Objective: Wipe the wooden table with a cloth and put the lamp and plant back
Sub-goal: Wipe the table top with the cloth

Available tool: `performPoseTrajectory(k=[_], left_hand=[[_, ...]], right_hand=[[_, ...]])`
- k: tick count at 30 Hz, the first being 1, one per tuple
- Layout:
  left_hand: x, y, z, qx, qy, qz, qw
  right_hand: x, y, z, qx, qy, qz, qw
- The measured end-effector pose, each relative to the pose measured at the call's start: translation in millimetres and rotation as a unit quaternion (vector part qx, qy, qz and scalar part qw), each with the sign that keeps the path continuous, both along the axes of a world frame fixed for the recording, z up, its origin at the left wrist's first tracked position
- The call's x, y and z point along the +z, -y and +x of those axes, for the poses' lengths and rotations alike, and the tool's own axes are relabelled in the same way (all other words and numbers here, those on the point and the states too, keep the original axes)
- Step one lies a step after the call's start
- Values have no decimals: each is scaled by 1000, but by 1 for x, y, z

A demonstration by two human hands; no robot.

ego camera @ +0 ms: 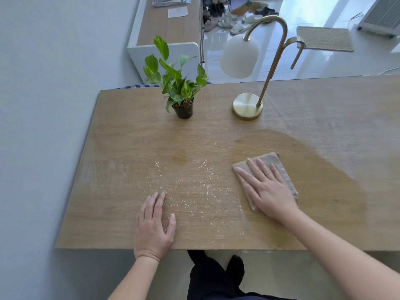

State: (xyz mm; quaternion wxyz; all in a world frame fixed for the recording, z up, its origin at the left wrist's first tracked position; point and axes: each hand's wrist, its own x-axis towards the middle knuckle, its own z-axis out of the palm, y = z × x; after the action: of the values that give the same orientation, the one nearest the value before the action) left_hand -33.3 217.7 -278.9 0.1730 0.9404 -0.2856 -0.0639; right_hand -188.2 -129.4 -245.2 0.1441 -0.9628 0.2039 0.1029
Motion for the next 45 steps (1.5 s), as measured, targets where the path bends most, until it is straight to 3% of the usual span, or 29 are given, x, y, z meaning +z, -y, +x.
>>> performPoseTrajectory(k=[4, 8, 10, 16, 20, 23, 26, 29, 33, 38, 45], left_hand=[[-1, -1, 1, -1, 1, -2, 1000], [-1, -1, 1, -2, 3, 3, 1000], [-1, -1, 1, -1, 5, 3, 1000], [0, 0, 1, 2, 9, 0, 1000], [1, 0, -1, 1, 9, 0, 1000], [3, 0, 1, 4, 7, -5, 1000], [4, 2, 0, 2, 7, -7, 1000], [4, 1, 0, 2, 15, -10, 1000], [2, 0, 0, 4, 17, -14, 1000], [2, 0, -1, 2, 21, -9, 1000], [4, -1, -2, 6, 21, -13, 1000]], right_hand=[[5, 53, -33, -53, -4, -18, 998], [4, 72, 31, -238, -8, -4, 971], [0, 61, 67, -283, -21, -11, 959], [-5, -6, 85, -126, 8, 20, 992], [0, -48, 15, 35, -6, 33, 999], [4, -30, -48, 113, -5, 20, 993], [9, 8, -59, 75, -25, 1, 997], [6, 12, -18, -59, -13, -6, 998], [-8, -27, 43, -232, -21, -1, 972], [-13, -91, 47, -163, -4, 12, 987], [-10, -102, -59, -13, 7, 3, 1000]])
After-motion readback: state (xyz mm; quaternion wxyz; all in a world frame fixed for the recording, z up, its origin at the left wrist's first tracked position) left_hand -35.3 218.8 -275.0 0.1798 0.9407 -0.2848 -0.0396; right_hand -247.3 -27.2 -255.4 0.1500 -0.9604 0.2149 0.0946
